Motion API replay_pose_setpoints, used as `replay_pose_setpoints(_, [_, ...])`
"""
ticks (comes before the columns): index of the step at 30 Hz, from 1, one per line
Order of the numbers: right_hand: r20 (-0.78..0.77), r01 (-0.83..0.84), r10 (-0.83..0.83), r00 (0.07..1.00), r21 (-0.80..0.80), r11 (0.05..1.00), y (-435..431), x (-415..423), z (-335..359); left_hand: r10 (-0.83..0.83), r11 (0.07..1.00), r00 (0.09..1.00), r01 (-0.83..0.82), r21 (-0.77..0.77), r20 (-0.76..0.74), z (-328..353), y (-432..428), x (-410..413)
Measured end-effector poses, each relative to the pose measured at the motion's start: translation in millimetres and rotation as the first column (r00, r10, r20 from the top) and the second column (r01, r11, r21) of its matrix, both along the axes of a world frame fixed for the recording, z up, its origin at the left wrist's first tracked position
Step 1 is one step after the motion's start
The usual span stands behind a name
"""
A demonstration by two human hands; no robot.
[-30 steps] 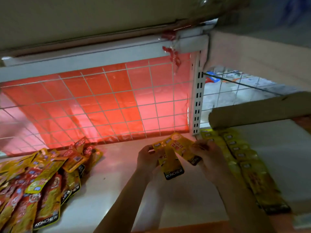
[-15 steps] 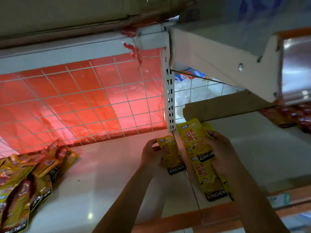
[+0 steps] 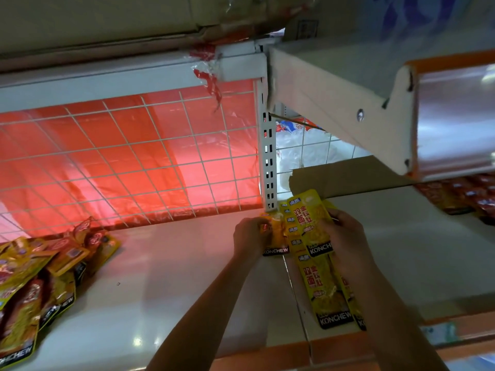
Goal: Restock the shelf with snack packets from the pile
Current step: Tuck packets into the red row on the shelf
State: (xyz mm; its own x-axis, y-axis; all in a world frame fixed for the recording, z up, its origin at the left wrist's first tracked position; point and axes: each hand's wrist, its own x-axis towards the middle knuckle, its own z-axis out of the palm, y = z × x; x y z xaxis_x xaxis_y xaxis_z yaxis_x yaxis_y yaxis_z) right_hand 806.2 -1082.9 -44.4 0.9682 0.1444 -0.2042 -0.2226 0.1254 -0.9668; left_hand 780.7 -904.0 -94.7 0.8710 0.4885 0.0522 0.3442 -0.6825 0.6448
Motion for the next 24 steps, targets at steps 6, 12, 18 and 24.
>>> replay_pose_setpoints(6, [0.041,-0.019,0.022,0.999,-0.074,0.997,10,4,-4,0.001,0.997,0.999,0.002,0.078,-0.033,-4,3,5])
replay_pose_setpoints(12, [0.073,-0.004,0.013,0.997,-0.118,0.993,14,5,-3,-0.118,0.978,0.993,0.117,0.174,-0.005,-11,-6,-3])
replay_pose_setpoints(18, [0.086,0.001,0.011,0.996,-0.139,0.990,16,8,-3,-0.099,0.977,0.994,0.105,0.187,-0.039,-15,-6,2])
replay_pose_setpoints(24, [0.133,0.038,-0.009,0.991,-0.214,0.976,24,8,-8,-0.051,0.989,0.975,0.019,0.146,0.218,1,-7,-2])
